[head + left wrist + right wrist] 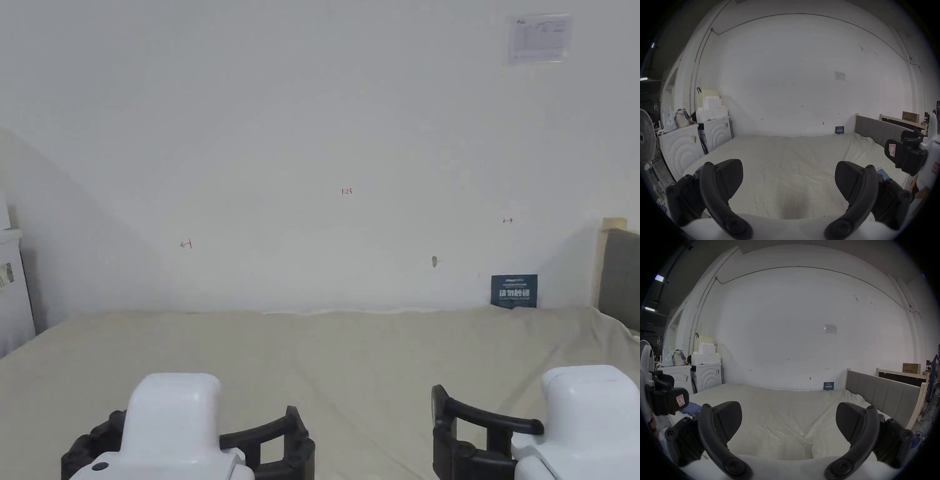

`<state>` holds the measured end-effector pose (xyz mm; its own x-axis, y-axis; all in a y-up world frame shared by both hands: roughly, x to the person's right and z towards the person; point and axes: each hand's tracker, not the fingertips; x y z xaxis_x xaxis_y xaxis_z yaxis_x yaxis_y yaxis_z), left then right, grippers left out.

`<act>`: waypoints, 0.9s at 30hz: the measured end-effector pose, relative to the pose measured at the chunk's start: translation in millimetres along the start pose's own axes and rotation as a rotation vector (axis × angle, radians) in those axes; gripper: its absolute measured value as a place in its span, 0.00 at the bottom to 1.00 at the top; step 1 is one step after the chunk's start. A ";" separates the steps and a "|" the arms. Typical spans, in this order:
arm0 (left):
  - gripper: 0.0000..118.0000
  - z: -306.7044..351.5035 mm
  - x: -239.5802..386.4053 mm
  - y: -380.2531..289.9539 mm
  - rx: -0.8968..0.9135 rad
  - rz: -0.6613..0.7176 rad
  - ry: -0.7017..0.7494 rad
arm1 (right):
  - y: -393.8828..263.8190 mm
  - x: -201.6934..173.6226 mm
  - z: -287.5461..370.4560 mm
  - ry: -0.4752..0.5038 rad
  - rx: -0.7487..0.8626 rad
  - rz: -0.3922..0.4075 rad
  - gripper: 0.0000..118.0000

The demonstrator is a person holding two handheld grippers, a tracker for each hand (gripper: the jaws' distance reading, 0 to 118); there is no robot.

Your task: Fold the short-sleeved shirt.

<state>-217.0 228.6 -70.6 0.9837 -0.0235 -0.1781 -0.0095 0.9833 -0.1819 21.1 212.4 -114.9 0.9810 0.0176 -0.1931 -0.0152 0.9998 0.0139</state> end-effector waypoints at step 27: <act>0.98 -12.5 -22.4 -7.3 -0.073 0.134 0.067 | -4.3 -9.6 -12.5 0.008 -0.043 0.029 0.98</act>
<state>-241.2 219.7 -77.4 0.9586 0.0922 -0.2694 -0.1548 0.9628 -0.2214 9.3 208.1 -125.4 0.9785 0.0467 -0.2009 -0.0523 0.9984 -0.0226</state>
